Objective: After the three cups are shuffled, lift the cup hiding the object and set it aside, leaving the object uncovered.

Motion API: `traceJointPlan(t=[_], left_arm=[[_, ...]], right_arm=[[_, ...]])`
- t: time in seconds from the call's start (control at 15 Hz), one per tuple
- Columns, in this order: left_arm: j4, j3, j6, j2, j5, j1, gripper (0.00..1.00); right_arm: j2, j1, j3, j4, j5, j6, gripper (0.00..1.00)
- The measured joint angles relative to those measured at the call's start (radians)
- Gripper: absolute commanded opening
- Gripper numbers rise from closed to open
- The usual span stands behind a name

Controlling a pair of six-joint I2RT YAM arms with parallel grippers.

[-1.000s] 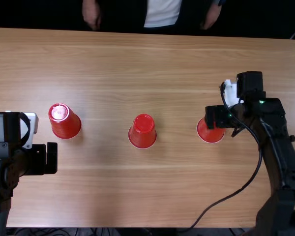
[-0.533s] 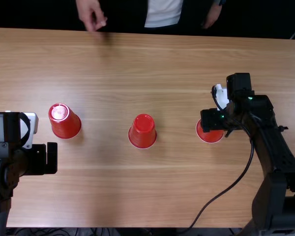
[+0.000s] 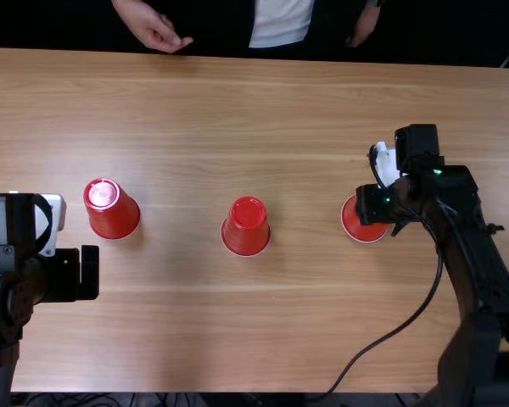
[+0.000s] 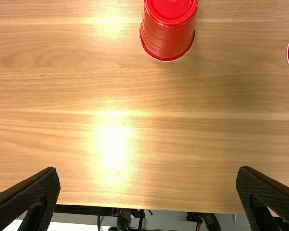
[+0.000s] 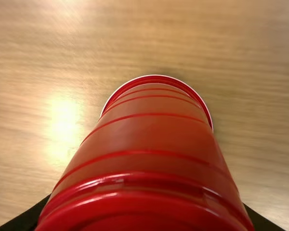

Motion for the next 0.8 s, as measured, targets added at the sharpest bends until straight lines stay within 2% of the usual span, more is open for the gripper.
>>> traceJointPlan(t=[0.2, 0.47, 0.6, 0.8], left_arm=[[0.0, 0.0, 0.0, 0.0, 0.0, 0.0, 1.0], [0.0, 0.0, 0.0, 0.0, 0.0, 0.0, 1.0], [0.0, 0.0, 0.0, 0.0, 0.0, 0.0, 1.0], [0.0, 0.0, 0.0, -0.001, 0.001, 0.0, 1.0]], right_arm=[[-0.139, 0.0, 0.039, 0.018, 0.0, 0.001, 0.11], [-0.184, -0.003, 0.053, 0.018, 0.0, -0.002, 0.11], [-0.211, -0.042, 0.053, 0.01, 0.0, -0.001, 0.11], [-0.289, -0.142, 0.018, 0.008, 0.004, -0.001, 0.11]])
